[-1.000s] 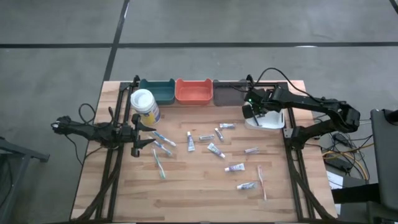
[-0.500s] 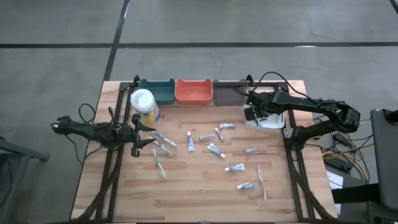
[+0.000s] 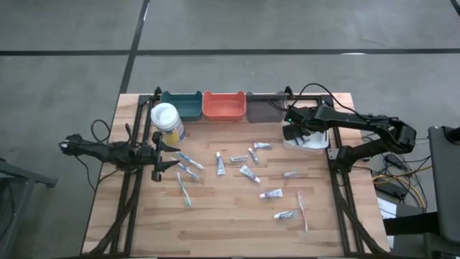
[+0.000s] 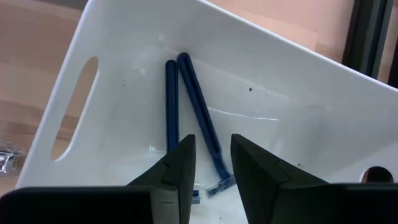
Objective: Pick & Place Travel size toiletries
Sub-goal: Put the nail cutter into the black bin
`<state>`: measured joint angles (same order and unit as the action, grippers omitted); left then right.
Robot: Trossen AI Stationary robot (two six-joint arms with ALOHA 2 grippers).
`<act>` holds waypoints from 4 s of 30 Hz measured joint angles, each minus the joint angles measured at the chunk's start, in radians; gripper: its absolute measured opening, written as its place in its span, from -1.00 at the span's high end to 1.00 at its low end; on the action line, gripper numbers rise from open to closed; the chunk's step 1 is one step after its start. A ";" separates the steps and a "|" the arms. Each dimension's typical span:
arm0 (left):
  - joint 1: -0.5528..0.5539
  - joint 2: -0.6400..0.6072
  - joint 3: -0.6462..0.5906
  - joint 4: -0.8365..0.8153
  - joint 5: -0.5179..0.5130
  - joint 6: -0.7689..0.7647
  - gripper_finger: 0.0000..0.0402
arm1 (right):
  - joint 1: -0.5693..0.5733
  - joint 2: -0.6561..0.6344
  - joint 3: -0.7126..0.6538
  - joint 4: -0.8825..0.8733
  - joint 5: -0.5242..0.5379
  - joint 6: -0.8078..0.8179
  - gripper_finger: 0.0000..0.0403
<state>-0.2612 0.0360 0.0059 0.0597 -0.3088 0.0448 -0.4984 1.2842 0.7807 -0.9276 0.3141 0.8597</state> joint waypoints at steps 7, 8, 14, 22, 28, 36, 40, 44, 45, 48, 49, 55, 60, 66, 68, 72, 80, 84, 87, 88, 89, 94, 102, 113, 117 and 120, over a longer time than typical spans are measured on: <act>0.000 0.000 0.000 0.000 0.000 0.000 -0.04 | 0.000 0.000 0.000 0.001 0.000 -0.003 0.50; 0.000 0.000 0.000 0.000 0.000 0.000 -0.04 | 0.000 0.000 0.000 0.001 0.000 -0.003 0.50; 0.000 0.000 0.000 0.000 0.000 0.000 -0.04 | 0.000 0.000 0.000 0.002 0.000 -0.003 0.55; 0.000 0.000 0.000 0.000 0.000 0.000 -0.04 | 0.000 0.000 0.000 0.005 0.001 0.005 0.58; 0.000 0.000 0.000 0.000 0.000 0.000 -0.04 | 0.001 0.000 0.000 0.043 0.001 0.005 0.55; 0.000 0.000 0.000 0.000 0.000 0.000 -0.04 | 0.001 0.000 0.034 0.046 0.003 0.002 0.56; 0.000 0.000 0.000 0.000 0.000 0.000 -0.04 | 0.002 0.000 0.067 0.022 0.003 -0.016 0.60; 0.000 0.000 0.000 0.000 0.000 0.000 -0.04 | 0.003 0.000 0.106 0.017 0.003 -0.036 0.64; 0.000 0.000 0.000 0.000 0.000 0.000 -0.04 | 0.003 0.000 0.116 0.014 0.003 -0.047 0.64; 0.000 0.000 0.000 0.000 0.000 0.000 -0.04 | 0.003 0.000 0.146 0.014 0.003 -0.093 0.63; 0.000 0.000 0.000 0.000 0.000 0.000 -0.04 | 0.003 0.000 0.154 0.014 0.003 -0.119 0.63; 0.000 0.000 0.000 0.000 0.000 0.000 -0.04 | 0.003 0.000 0.199 0.017 0.002 -0.339 0.58; 0.000 0.000 0.000 0.000 0.000 0.000 -0.04 | 0.003 0.000 0.208 0.030 -0.006 -0.386 0.58; 0.000 0.000 0.000 0.000 0.000 0.000 -0.04 | 0.003 0.000 0.212 0.056 -0.008 -0.339 0.62; 0.000 0.000 0.000 0.000 0.000 0.000 -0.04 | 0.003 0.000 0.212 0.057 -0.008 -0.340 0.64; 0.000 0.000 0.000 0.000 0.000 0.000 -0.04 | 0.003 0.000 0.212 0.058 -0.008 -0.343 0.66; 0.000 0.000 0.000 0.000 0.000 0.000 -0.04 | 0.023 0.000 0.202 0.034 -0.043 -0.368 0.65; 0.000 0.000 0.000 0.000 0.000 0.000 -0.04 | 0.079 0.000 0.186 0.035 -0.094 -0.364 0.62; 0.000 0.000 0.000 0.000 0.000 0.000 -0.04 | 0.129 0.000 0.179 0.034 -0.105 -0.363 0.52; 0.000 0.000 0.000 0.000 0.000 0.000 -0.04 | 0.146 0.000 0.179 0.034 -0.105 -0.363 0.47; 0.000 0.000 0.000 0.000 0.000 0.000 -0.04 | 0.163 0.000 0.178 0.034 -0.105 -0.363 0.42; 0.000 0.000 0.000 0.000 0.000 0.000 -0.04 | 0.242 0.000 0.170 0.026 -0.106 -0.345 0.06; 0.000 0.000 0.000 0.000 0.000 0.000 -0.04 | 0.380 0.001 0.139 0.020 -0.176 -0.344 -0.50; 0.000 0.000 0.000 0.000 0.000 0.000 -0.04 | 0.672 0.049 0.137 -0.017 -0.193 -0.475 -0.73; 0.000 0.000 0.000 0.000 0.000 0.000 -0.04 | 0.740 0.072 0.135 -0.042 -0.191 -0.478 -0.74; 0.000 0.000 0.000 0.000 0.000 0.000 -0.04 | 0.760 0.086 0.130 -0.033 -0.183 -0.475 -0.74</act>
<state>-0.2615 0.0365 0.0059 0.0597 -0.3088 0.0446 0.2618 1.3698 0.9110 -0.9609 0.1307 0.3843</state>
